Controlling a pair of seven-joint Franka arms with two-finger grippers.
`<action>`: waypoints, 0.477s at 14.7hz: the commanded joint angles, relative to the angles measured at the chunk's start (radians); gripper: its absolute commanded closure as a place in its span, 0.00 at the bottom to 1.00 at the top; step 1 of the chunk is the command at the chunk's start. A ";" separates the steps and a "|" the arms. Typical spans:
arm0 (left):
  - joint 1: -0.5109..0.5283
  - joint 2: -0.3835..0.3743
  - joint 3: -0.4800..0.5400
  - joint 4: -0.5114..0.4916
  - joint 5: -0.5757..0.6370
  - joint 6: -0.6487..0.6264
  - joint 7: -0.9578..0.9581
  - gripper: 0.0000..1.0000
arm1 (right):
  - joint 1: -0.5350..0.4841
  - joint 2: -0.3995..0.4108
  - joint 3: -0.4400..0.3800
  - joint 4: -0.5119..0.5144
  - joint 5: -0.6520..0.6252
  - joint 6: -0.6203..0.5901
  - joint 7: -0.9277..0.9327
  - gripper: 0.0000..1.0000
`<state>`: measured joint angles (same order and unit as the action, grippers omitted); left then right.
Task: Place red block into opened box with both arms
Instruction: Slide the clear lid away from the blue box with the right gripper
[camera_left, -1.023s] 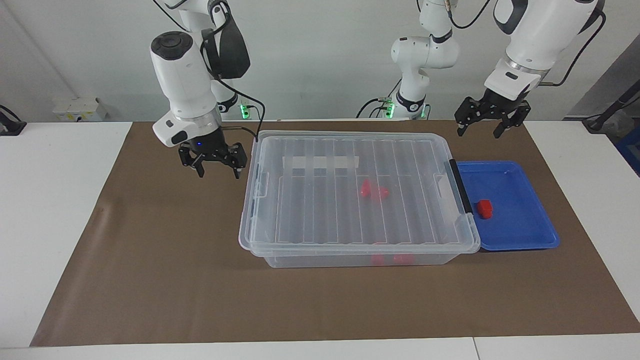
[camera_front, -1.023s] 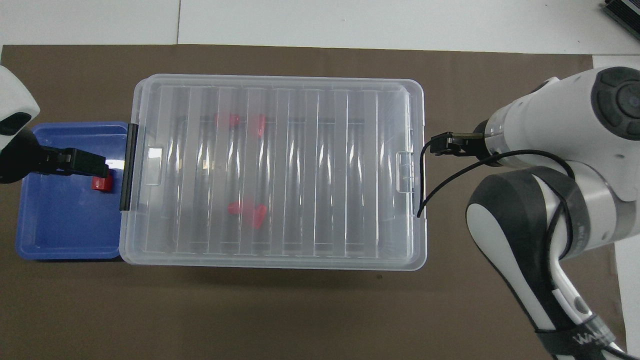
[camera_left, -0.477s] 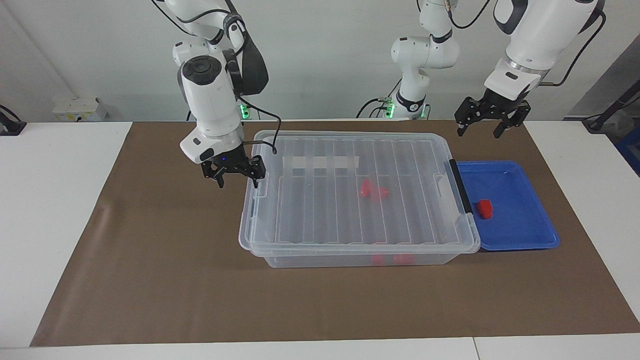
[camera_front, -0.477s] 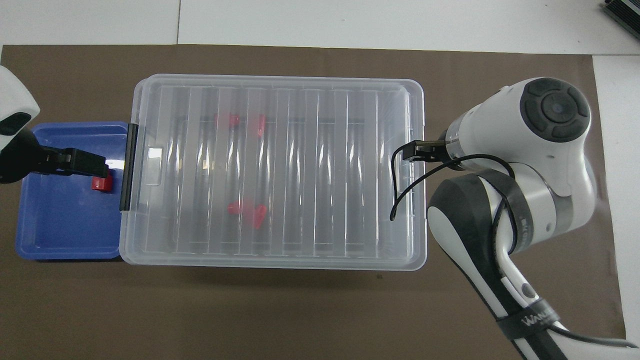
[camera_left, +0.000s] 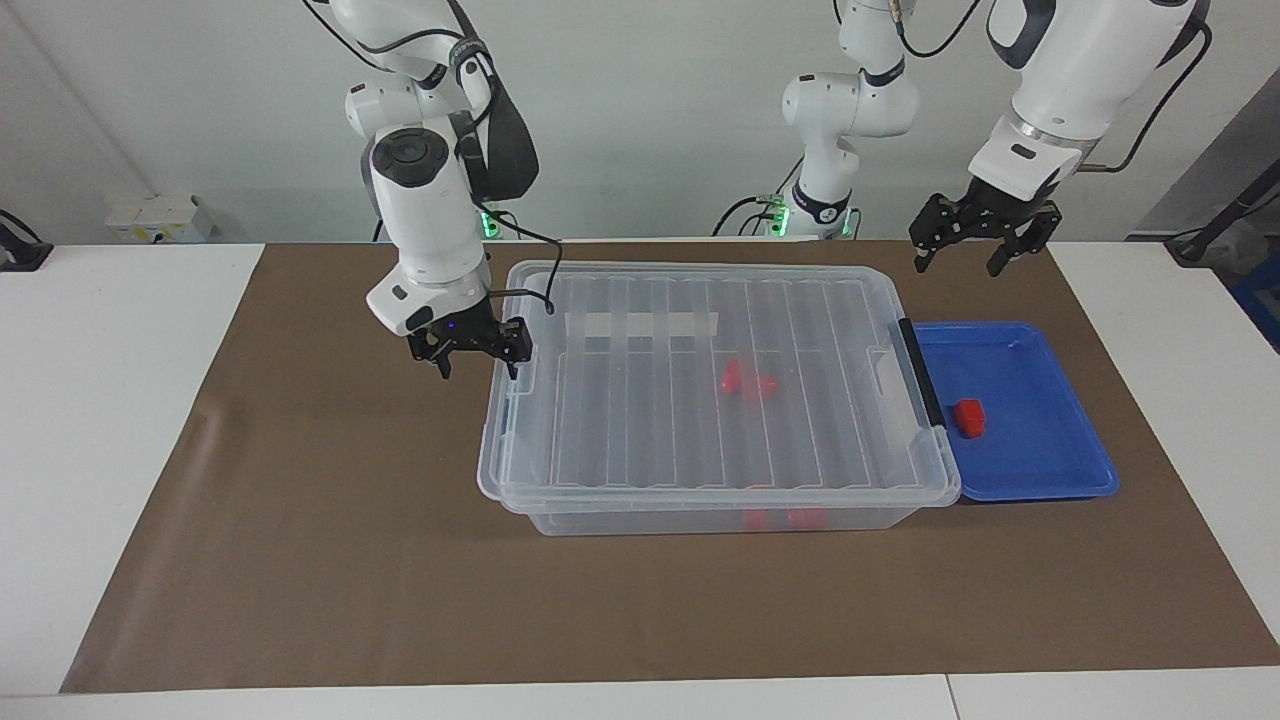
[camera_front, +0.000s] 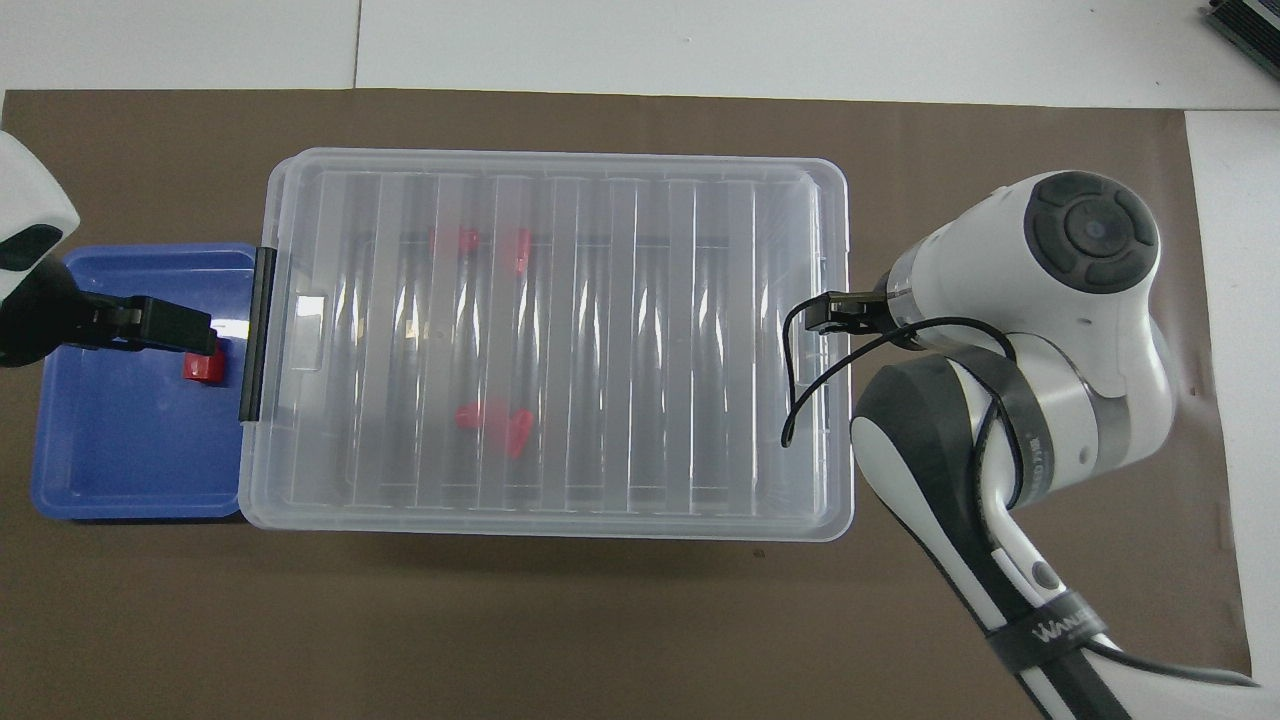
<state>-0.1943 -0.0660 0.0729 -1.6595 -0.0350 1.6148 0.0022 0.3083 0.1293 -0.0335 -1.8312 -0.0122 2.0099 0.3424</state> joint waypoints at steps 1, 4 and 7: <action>0.003 -0.006 -0.002 0.006 0.020 -0.018 -0.011 0.00 | -0.020 -0.027 0.004 -0.036 0.006 0.021 -0.025 0.03; 0.003 -0.006 -0.002 0.006 0.020 -0.018 -0.011 0.00 | -0.031 -0.027 0.003 -0.039 0.006 0.023 -0.055 0.03; 0.003 -0.006 -0.002 0.006 0.020 -0.018 -0.011 0.00 | -0.066 -0.027 0.003 -0.042 0.006 0.017 -0.111 0.02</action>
<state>-0.1943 -0.0660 0.0729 -1.6595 -0.0350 1.6148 0.0022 0.2777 0.1281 -0.0361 -1.8368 -0.0121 2.0099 0.2899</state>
